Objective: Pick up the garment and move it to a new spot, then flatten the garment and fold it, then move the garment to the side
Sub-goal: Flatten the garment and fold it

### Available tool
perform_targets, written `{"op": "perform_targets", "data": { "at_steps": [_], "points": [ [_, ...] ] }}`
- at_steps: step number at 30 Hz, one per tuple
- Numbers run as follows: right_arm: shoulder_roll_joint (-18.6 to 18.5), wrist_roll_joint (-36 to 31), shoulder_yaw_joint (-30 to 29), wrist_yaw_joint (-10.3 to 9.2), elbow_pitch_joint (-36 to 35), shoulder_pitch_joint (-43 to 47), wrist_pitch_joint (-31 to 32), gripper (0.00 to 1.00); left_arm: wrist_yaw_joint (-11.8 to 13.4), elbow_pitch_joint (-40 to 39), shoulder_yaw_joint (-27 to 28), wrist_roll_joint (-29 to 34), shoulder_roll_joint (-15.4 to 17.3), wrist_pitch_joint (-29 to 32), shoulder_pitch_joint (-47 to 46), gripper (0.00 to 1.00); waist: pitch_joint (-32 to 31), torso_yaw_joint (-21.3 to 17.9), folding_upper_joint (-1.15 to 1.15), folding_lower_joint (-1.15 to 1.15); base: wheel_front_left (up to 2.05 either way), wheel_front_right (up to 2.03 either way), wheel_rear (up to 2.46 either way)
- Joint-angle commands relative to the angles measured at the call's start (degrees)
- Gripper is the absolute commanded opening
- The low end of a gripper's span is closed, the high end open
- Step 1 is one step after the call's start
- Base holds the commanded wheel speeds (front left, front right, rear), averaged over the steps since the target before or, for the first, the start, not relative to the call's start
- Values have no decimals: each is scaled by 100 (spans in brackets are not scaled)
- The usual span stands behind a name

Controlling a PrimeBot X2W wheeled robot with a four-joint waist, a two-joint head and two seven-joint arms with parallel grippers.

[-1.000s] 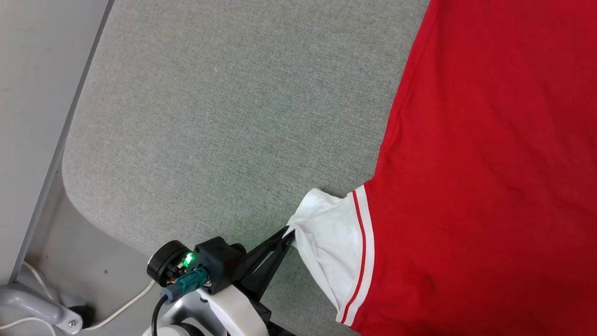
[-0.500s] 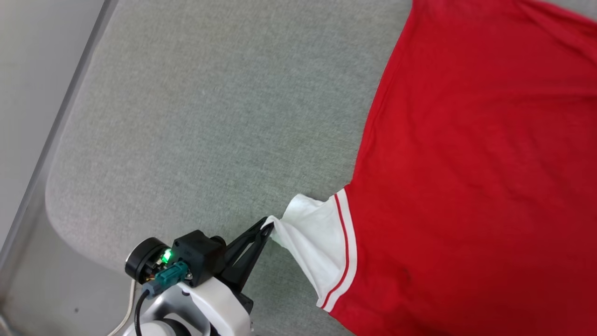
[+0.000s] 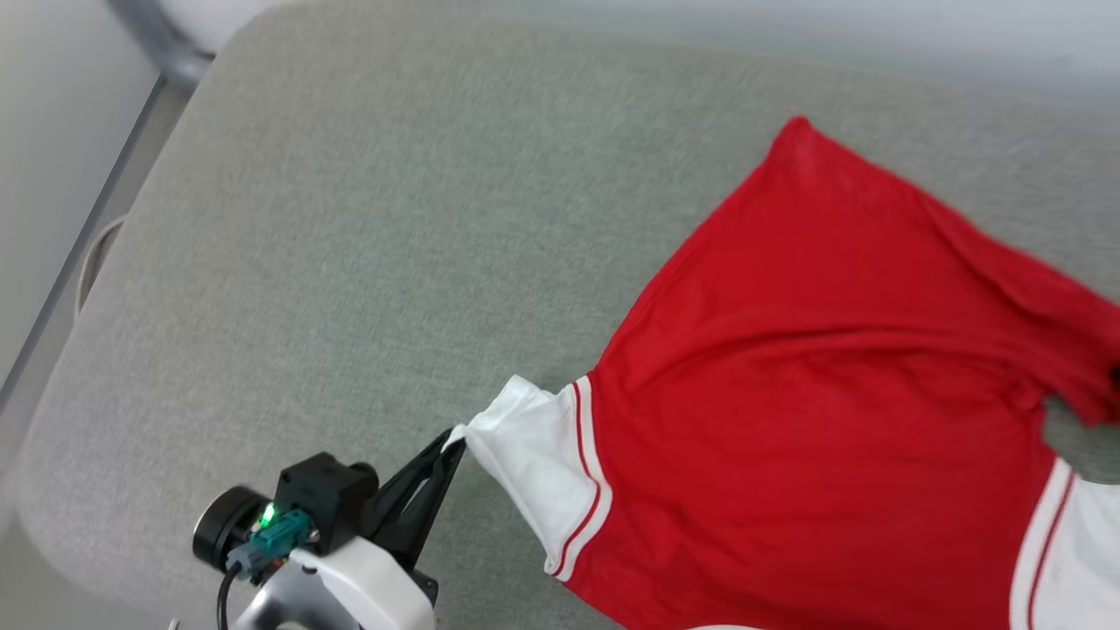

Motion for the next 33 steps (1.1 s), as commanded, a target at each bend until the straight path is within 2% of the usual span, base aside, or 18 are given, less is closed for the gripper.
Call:
{"op": "perform_targets", "data": {
  "at_steps": [1,11,18,21,27,28,29,30,33],
  "points": [
    [68,79,-104,-9,-143,389,-63,0,63,-12,41,-43,29,9,158,0,-414,-341,0,0,0,0,0],
    [418,194,-612,-8,-974,2074,-469,0,307,108,189,-254,-54,-138,536,0,-1057,-744,0,0,0,0,0],
    [958,70,-975,-8,-1749,3233,-546,0,462,251,259,-385,-215,-318,729,0,-1263,-1003,0,0,0,0,0],
    [1170,109,-1121,-8,-1859,3452,-538,0,497,289,270,-437,-268,-364,740,0,-1281,-1052,0,0,0,0,0],
    [1246,92,-1152,-8,-1925,3590,-508,0,492,312,241,-432,-295,-393,661,0,-1269,-1077,0,0,0,0,0],
    [1203,110,-1107,-8,-1953,3576,-498,4,483,306,238,-417,-280,-386,647,0,-1257,-1079,0,0,0,0,0],
    [1137,124,-1055,-8,-1989,3566,-489,72,477,298,235,-408,-268,-381,631,0,-1240,-1074,0,0,0,0,0],
    [1084,155,-1020,-8,-2016,3547,-496,100,470,291,232,-406,-259,-375,617,0,-1227,-1063,0,0,0,0,0],
    [904,246,-894,-7,-2186,3420,-460,100,458,253,220,-395,-238,-364,573,0,-1187,-1014,0,0,0,0,0]
  ]
}}
